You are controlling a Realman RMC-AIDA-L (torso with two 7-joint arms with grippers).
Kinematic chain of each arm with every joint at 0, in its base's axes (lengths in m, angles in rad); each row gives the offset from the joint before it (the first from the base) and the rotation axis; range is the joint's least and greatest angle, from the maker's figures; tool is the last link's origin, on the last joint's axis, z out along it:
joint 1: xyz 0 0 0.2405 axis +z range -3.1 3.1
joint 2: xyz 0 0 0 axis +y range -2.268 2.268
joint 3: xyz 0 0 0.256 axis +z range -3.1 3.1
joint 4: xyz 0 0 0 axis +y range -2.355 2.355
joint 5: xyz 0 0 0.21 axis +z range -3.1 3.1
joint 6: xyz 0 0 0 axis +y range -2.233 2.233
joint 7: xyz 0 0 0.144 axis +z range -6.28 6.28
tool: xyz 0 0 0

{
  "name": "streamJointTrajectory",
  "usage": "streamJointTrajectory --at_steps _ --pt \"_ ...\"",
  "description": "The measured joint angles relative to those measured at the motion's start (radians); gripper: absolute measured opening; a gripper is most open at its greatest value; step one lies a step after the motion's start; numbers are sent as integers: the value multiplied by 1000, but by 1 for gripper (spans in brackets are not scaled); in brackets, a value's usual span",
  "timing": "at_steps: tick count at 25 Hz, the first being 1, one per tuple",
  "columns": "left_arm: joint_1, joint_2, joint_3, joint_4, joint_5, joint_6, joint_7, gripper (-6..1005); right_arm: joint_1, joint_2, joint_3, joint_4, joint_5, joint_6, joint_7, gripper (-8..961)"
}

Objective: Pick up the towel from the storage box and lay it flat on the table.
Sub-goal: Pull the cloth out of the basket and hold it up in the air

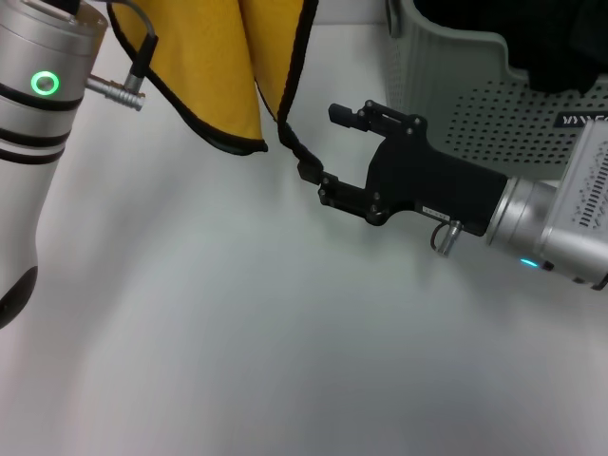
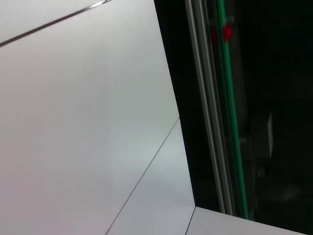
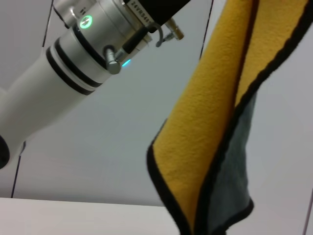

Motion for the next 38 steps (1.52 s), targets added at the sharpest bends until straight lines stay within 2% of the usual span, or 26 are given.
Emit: streamJointTrajectory --at_steps 4,9,15,31,38 --pt "-1 0 0 0 -1 0 0 22 0 0 0 0 5 1 0 675" --pt "0 -1 3 0 -1 0 1 22 2 0 0 2 5 8 1 583" --pt "0 -1 13 2 -2 0 1 23 1 0 -1 -2 5 25 4 360" --pt "2 -2 25 4 -4 0 0 24 -2 0 0 -4 5 33 1 267" --pt "1 -1 23 -3 -4 0 1 25 -2 0 3 -4 16 30 -10 69"
